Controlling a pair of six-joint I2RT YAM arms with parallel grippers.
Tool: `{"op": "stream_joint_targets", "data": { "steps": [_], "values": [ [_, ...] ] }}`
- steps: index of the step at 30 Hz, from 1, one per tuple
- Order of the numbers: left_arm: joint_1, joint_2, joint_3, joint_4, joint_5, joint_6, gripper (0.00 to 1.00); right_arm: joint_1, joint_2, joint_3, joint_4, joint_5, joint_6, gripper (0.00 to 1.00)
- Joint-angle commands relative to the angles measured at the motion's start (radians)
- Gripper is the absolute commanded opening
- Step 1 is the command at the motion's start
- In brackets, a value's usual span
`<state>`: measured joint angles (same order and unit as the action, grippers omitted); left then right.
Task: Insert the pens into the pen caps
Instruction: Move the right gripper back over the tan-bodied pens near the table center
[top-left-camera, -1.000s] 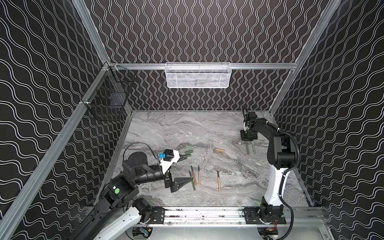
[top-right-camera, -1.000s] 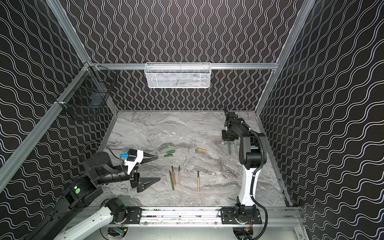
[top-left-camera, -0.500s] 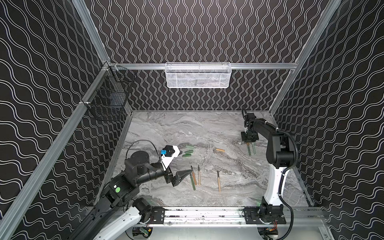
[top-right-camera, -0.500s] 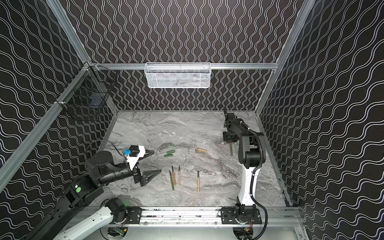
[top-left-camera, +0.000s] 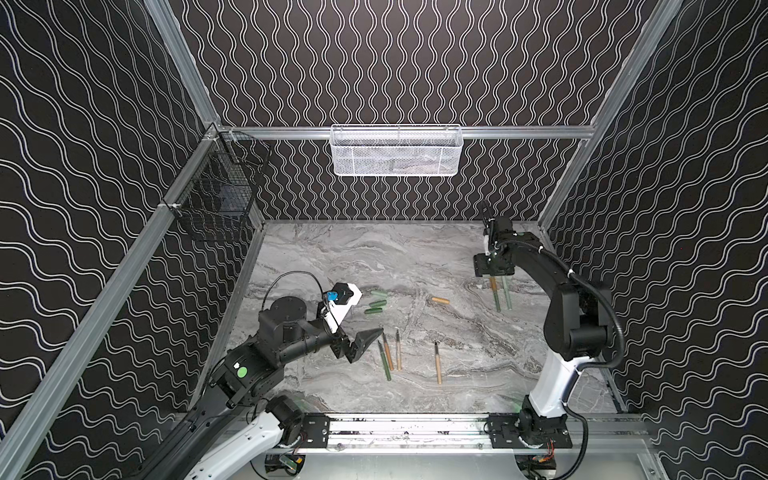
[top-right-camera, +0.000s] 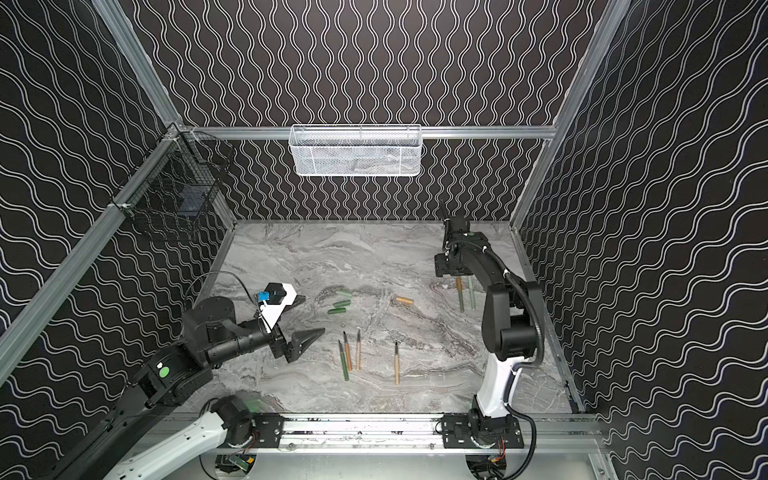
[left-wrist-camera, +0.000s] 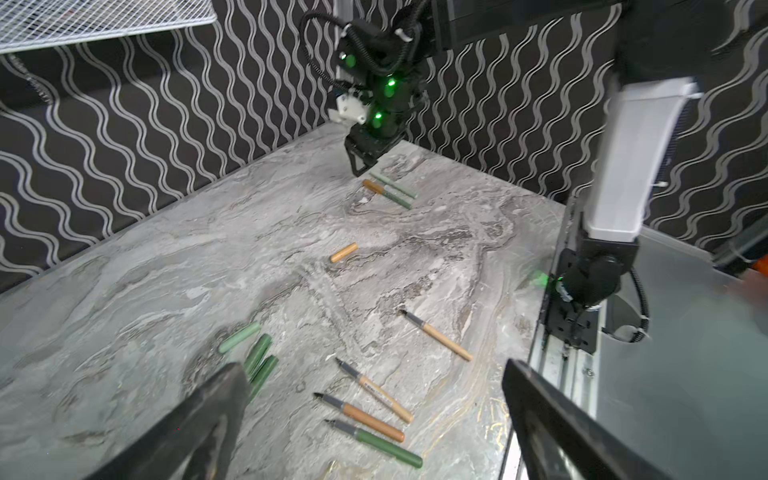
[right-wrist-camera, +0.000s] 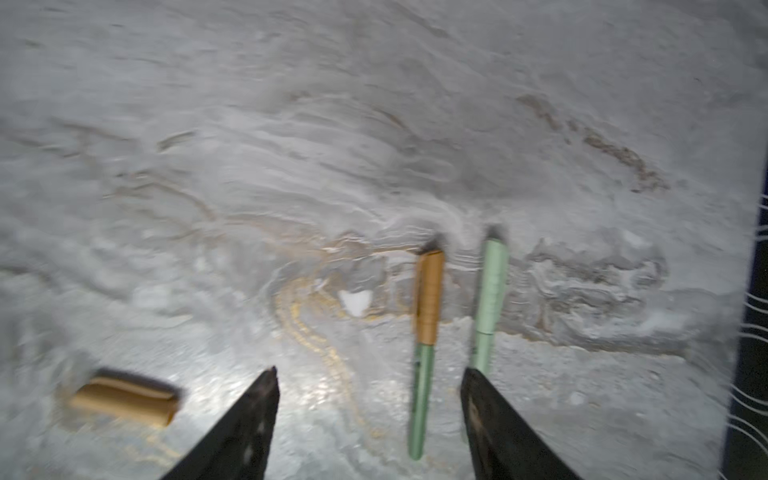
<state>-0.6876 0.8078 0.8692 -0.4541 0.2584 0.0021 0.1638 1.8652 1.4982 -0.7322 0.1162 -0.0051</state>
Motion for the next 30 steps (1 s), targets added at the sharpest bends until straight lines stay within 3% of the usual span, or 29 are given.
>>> {"op": "stream_joint_targets", "data": {
  "steps": [1, 7, 13, 19, 30],
  "values": [
    [0.0, 0.001, 0.007, -0.004, -0.1, 0.007, 0.99, 0.067, -0.084, -0.081, 0.066, -0.098, 0.061, 0.74],
    [0.002, 0.005, 0.011, -0.021, -0.178, 0.004, 0.99, 0.227, -0.214, -0.263, 0.142, -0.114, 0.129, 0.77],
    [0.008, -0.005, 0.013, -0.02, -0.162, -0.003, 0.99, 0.332, -0.245, -0.352, 0.165, -0.156, 0.164, 0.77],
    [0.016, -0.013, 0.008, -0.021, -0.149, -0.003, 0.99, 0.331, -0.212, -0.37, 0.228, -0.19, 0.176, 0.79],
    [0.019, -0.023, 0.001, -0.034, -0.154, -0.002, 0.99, 0.221, 0.017, -0.208, 0.254, -0.301, 0.114, 0.8]
  ]
}}
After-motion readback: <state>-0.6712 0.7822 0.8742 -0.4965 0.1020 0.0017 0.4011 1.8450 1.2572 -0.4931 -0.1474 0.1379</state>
